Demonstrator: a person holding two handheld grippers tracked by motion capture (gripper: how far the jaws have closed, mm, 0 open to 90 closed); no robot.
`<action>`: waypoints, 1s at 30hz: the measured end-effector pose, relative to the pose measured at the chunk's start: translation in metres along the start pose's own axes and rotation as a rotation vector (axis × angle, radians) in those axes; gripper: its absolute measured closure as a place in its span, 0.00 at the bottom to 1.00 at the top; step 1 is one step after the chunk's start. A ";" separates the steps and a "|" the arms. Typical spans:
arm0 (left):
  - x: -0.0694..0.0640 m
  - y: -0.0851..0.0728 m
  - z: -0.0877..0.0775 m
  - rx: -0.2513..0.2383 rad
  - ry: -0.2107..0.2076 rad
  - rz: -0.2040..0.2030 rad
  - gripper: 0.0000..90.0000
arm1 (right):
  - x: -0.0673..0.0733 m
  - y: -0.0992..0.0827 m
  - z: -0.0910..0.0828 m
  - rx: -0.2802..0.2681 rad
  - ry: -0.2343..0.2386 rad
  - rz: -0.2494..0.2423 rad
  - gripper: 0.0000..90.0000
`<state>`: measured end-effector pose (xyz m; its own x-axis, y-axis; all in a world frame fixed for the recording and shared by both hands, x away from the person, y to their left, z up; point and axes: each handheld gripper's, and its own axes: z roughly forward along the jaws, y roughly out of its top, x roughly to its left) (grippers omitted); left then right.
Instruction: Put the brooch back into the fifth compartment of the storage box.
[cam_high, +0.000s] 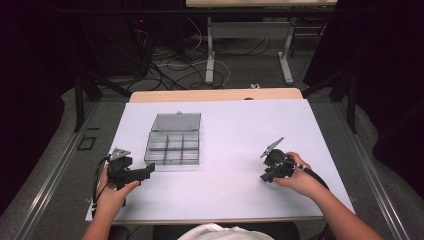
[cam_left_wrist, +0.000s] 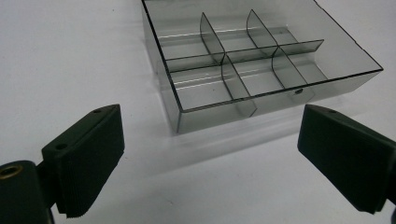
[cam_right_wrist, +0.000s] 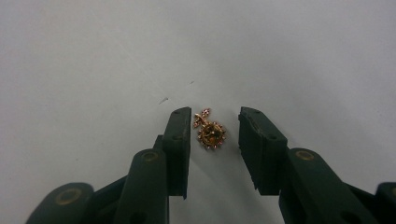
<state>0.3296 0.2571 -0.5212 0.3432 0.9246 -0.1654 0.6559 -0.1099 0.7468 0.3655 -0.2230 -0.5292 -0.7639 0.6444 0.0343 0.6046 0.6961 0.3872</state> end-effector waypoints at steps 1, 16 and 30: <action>0.000 0.000 0.000 -0.001 0.000 -0.001 0.08 | 0.000 0.000 0.000 0.000 0.000 0.000 0.72; 0.001 0.000 -0.001 0.002 0.007 -0.002 0.09 | 0.002 0.000 0.001 0.012 -0.007 -0.026 0.80; 0.001 0.000 -0.001 -0.006 0.008 -0.004 0.10 | 0.001 0.001 0.000 0.032 0.011 -0.007 0.86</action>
<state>0.3293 0.2589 -0.5206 0.3351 0.9279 -0.1636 0.6534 -0.1037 0.7499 0.3651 -0.2213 -0.5283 -0.7709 0.6356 0.0420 0.6056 0.7108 0.3576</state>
